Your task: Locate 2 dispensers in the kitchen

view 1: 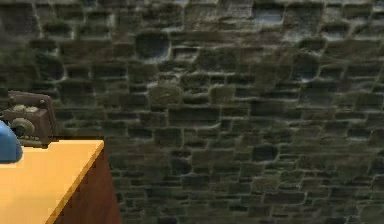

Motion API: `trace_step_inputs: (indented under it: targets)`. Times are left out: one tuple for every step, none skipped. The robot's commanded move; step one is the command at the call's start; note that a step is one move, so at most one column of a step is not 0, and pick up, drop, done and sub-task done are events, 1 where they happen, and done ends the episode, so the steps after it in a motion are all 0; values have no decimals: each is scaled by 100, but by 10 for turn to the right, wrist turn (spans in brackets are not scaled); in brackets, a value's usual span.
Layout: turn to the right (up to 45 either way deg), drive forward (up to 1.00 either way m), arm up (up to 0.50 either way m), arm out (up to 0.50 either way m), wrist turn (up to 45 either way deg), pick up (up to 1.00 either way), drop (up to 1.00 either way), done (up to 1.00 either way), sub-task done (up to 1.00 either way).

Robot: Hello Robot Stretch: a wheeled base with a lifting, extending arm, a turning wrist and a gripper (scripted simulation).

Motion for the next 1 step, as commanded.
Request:
trace_step_inputs:
  targets:
    - [0, 25, 0, 0, 0, 0, 0, 0, 0]
